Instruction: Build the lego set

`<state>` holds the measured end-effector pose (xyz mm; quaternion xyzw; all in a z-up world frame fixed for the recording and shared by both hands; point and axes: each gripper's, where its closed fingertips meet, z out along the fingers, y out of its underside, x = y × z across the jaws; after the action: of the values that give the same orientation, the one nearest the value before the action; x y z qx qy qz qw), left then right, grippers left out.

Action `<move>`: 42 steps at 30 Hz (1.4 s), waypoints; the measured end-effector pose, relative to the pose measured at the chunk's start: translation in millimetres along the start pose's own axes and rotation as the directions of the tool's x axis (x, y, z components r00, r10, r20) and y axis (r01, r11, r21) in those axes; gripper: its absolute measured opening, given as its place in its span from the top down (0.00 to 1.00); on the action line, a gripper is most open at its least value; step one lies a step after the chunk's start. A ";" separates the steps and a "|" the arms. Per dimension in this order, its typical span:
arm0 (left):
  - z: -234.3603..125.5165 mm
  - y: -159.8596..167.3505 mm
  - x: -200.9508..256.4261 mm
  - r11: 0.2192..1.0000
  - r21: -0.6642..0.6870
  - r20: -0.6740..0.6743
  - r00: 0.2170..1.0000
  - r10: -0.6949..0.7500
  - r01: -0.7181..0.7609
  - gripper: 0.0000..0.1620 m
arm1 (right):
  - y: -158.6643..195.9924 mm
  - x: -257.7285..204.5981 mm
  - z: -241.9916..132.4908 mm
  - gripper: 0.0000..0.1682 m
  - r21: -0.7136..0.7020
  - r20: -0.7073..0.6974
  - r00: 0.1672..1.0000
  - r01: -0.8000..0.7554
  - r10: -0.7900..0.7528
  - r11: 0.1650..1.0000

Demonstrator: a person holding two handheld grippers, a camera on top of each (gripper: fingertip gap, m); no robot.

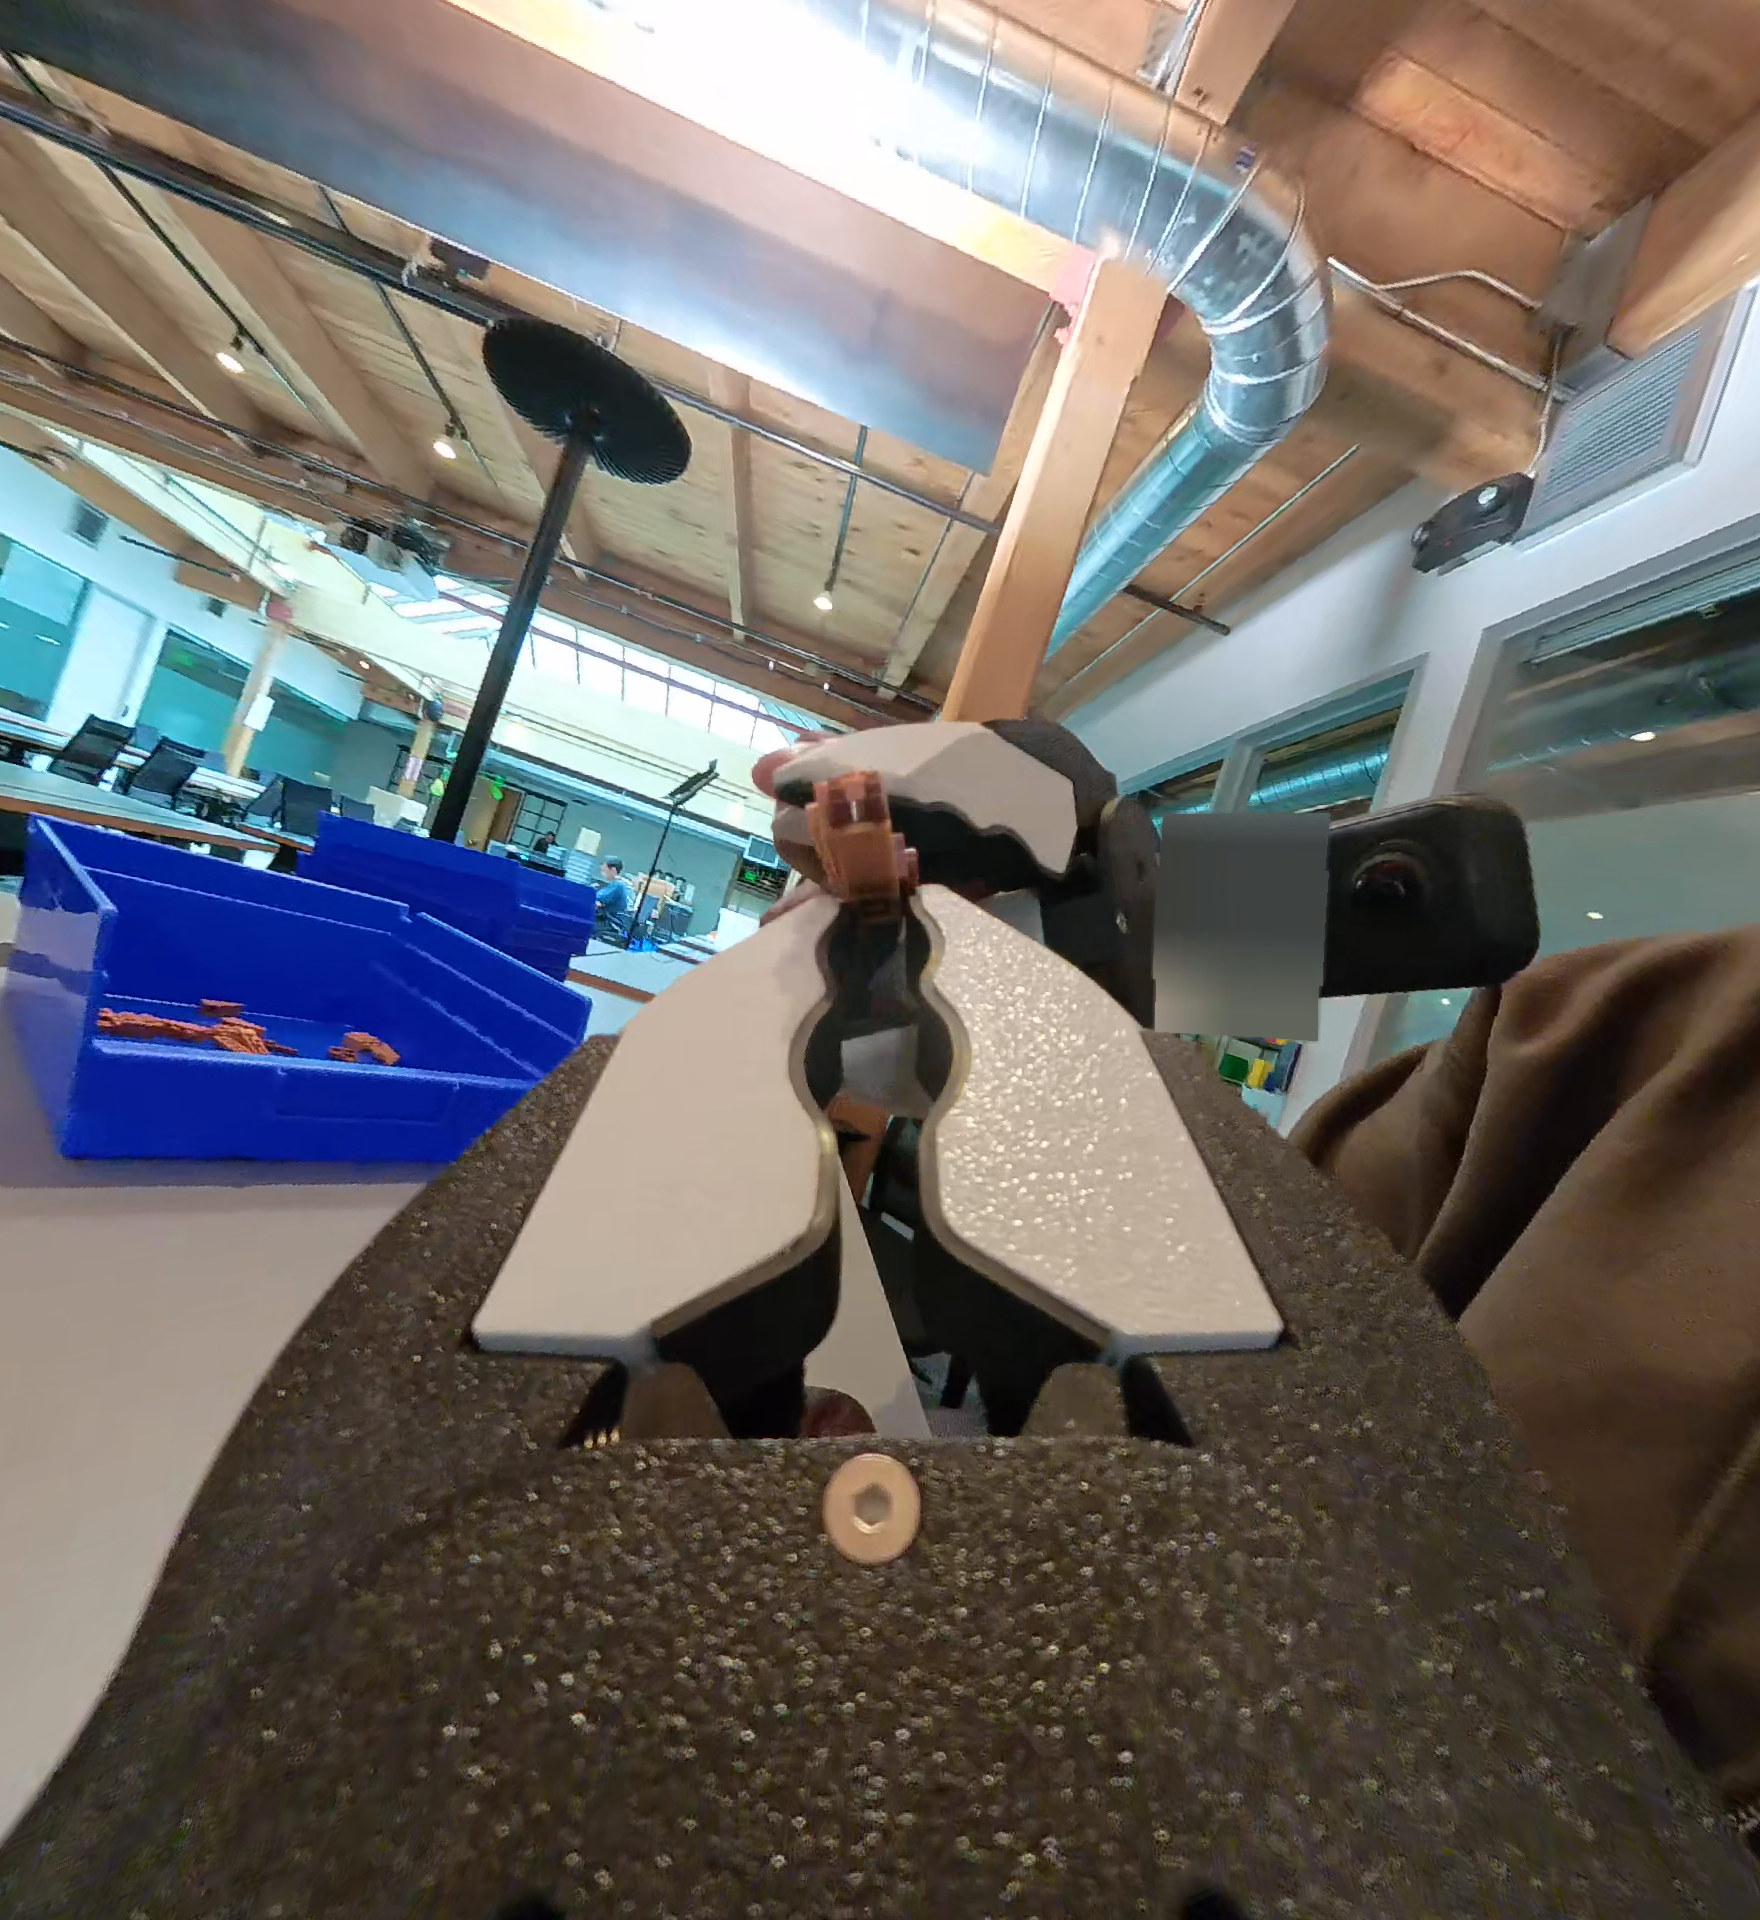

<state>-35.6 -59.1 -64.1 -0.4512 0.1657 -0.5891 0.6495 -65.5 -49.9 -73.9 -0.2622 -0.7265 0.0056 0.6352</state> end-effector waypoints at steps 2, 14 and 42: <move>1.5 3.9 -0.3 1.000 -0.020 -0.004 1.000 -0.013 0.013 0.94 | -0.8 -0.9 2.8 0.78 0.007 -0.008 1.000 0.007 -0.007 1.000; 2.5 16.4 -6.2 0.995 -0.091 0.016 0.999 -0.049 0.050 0.94 | 8.5 -11.7 1.1 0.84 -0.001 0.035 0.998 -0.048 0.048 0.999; 1.8 21.1 -6.1 0.988 -0.126 0.010 0.996 -0.085 0.085 0.94 | 13.5 -13.0 -14.0 0.89 0.111 -0.012 0.995 -0.102 0.104 0.989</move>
<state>-22.8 -55.0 -81.6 -0.4994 0.1815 -0.6035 0.5945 -46.8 -47.8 -87.8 -0.2638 -0.7050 0.0762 0.6539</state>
